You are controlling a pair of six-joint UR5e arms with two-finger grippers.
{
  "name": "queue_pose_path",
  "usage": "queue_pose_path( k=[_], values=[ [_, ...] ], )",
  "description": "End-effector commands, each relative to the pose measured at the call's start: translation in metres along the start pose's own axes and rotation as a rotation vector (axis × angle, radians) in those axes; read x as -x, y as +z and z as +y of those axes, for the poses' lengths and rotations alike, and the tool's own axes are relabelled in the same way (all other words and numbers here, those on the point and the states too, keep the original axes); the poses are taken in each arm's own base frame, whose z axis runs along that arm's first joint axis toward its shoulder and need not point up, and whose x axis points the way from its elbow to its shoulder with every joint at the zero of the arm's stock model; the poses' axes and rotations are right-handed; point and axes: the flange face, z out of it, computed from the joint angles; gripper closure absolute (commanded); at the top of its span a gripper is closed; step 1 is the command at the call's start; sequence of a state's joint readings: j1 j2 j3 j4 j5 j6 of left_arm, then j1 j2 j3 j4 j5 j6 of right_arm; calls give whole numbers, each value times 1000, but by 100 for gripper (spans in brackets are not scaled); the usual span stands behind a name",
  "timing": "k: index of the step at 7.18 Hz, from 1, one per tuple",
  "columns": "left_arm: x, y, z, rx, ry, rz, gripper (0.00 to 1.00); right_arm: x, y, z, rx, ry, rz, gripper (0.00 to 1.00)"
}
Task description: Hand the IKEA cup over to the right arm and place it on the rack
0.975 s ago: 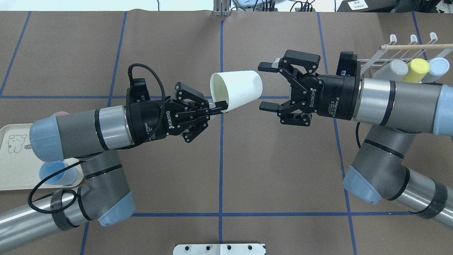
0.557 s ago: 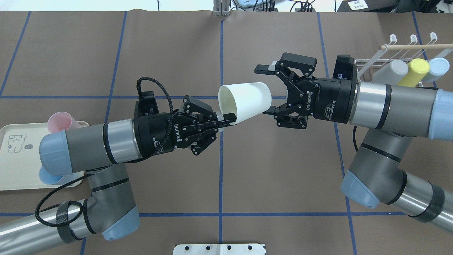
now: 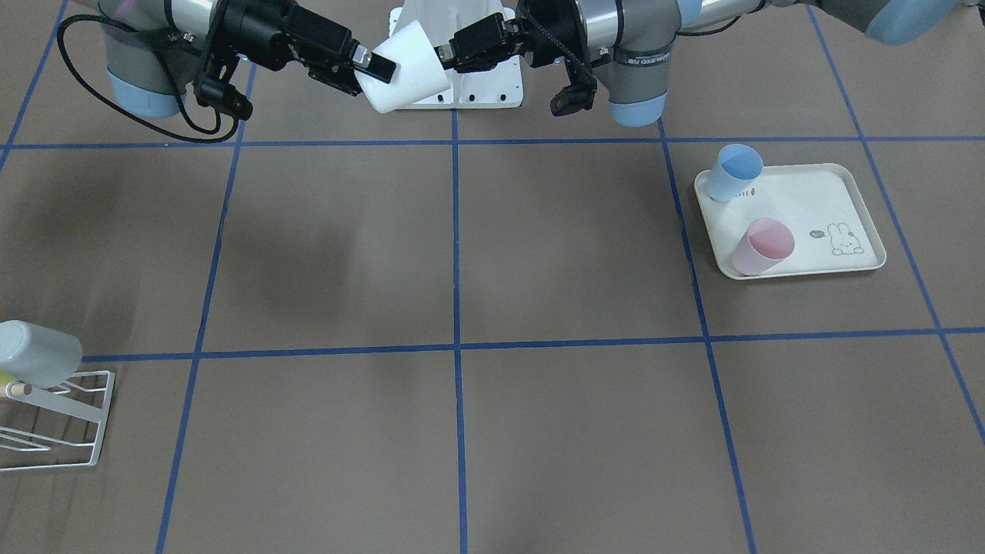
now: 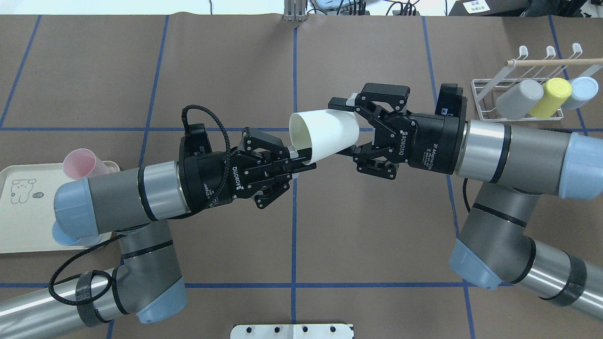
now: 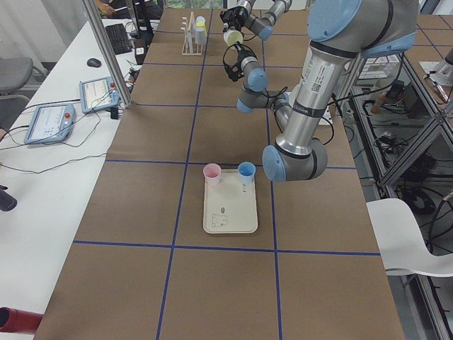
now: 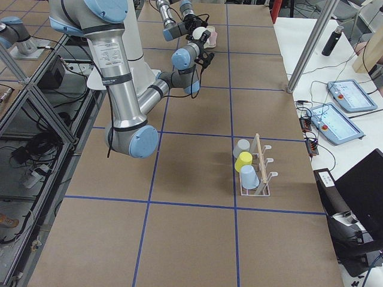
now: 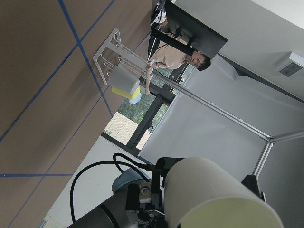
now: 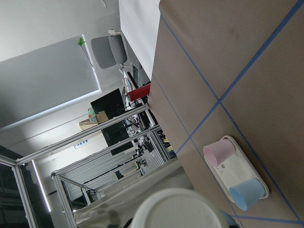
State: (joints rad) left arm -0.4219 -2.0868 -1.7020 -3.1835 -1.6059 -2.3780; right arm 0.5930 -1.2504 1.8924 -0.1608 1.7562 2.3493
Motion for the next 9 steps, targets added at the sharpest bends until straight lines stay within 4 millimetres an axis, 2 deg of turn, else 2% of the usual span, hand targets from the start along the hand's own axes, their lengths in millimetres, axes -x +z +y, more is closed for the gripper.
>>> queue_pose_path(
  k=[1,2,5,6,7,8,9],
  values=[
    [-2,0,-9,-60,5,46,12,2,-1,1,1,4,-12,100],
    [-2,1,-9,-62,5,46,8,1,-1,0,-4,17,-14,100],
    [-8,-3,-9,-62,23,54,6,1,-2,-2,-10,5,-14,100],
    [-10,-5,-12,-73,72,54,6,3,-6,-13,-51,-15,-26,100],
    [-12,-10,-24,-104,190,36,6,-3,-8,-34,-125,-97,-3,100],
    [-9,-34,-53,-170,343,-17,6,-21,-17,-73,-213,-216,57,100],
    [-5,-61,-78,-226,472,-70,6,-25,-30,-119,-301,-360,113,100]
  ],
)
